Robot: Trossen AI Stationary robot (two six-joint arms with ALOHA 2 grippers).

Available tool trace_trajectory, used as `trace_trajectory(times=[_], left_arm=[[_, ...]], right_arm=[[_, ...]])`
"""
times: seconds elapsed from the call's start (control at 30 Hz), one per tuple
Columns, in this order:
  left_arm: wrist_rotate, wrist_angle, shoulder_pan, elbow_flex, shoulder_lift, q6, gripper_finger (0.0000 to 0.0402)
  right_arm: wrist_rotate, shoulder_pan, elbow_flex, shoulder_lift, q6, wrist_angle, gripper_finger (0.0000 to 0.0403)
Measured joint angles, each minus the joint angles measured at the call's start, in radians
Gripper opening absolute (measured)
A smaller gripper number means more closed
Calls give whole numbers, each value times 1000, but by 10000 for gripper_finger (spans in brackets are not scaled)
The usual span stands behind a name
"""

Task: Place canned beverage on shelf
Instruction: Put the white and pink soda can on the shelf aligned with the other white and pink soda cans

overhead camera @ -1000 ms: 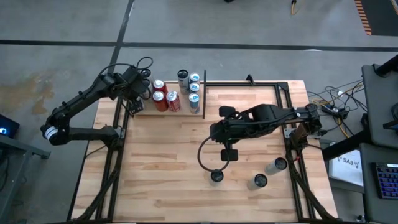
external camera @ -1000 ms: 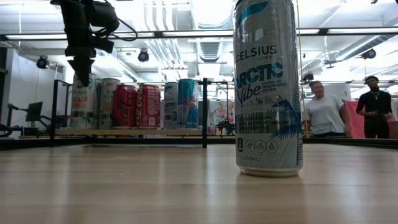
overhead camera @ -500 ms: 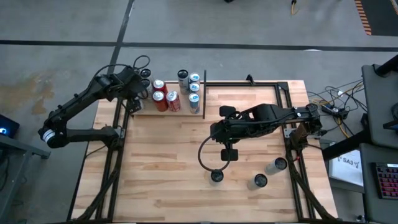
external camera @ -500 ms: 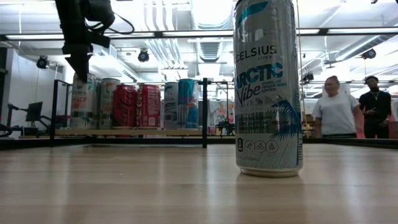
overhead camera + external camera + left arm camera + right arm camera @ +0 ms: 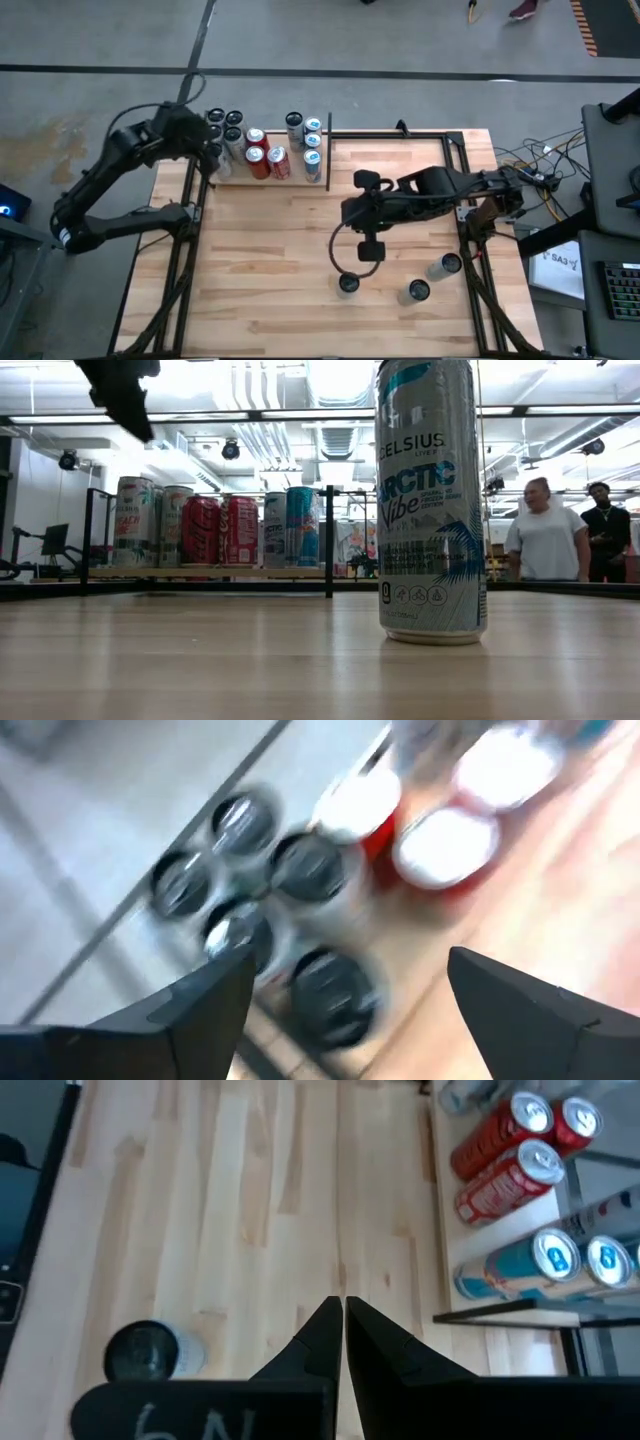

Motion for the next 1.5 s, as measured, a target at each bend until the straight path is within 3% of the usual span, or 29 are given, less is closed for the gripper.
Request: trace_trajectory(times=[0.13, 0.3, 0.53, 0.87, 1.0, 1.27, 1.5], left_arm=[[126, 78, -61, -22, -94, -93, 286], [132, 191, -185, -121, -204, -257, 229], [118, 371, -359, -334, -283, -406, 152], [-3, 373, -537, -558, -286, -730, 70], [-125, 373, -595, -598, -286, -830, 49], [-378, 374, -615, -606, -283, -876, 38], [-513, 376, -614, -604, -282, -928, 38]], right_arm=[[54, 33, -25, -16, 0, 35, 9], [153, 76, -98, -47, 8, 100, 9], [154, 85, -307, -127, -56, 361, 9], [157, 85, -681, -232, -77, 779, 9], [163, 85, -777, -249, -79, 899, 9], [164, 84, -851, -250, -86, 988, 9], [164, 84, -862, -250, -77, 991, 9]])
